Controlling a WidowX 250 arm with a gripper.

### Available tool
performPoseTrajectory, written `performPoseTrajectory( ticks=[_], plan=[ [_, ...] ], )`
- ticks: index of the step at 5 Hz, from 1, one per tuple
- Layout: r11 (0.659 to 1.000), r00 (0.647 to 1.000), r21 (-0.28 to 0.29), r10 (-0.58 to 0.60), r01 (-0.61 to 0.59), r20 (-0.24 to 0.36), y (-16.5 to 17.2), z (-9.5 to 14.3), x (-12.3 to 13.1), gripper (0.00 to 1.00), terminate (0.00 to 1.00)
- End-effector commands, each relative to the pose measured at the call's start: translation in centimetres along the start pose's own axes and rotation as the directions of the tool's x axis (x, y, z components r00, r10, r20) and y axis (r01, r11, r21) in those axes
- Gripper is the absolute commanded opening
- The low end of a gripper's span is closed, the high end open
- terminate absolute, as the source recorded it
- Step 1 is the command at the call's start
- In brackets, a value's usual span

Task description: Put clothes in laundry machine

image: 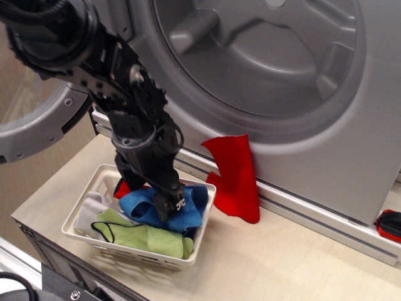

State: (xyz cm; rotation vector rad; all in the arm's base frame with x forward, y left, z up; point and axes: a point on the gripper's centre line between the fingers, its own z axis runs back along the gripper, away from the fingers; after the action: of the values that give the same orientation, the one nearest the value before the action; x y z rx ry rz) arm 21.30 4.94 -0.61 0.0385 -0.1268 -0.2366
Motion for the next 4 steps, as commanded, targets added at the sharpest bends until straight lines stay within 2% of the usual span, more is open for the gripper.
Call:
performPoseTrajectory(
  ticks=[1, 3, 4],
  plan=[
    [0.999, 1.000, 0.033, -0.010, 0.010, 0.003, 0.6, -2.3, 0.0, 1.00, 0.00],
    [0.998, 1.000, 0.057, -0.007, 0.008, -0.019, 1.2, -3.4, -0.3, 1.00, 0.00],
    [0.999, 1.000, 0.041, 0.002, -0.002, -0.016, 1.1, -2.6, -0.2, 0.00, 0.00]
  ],
)
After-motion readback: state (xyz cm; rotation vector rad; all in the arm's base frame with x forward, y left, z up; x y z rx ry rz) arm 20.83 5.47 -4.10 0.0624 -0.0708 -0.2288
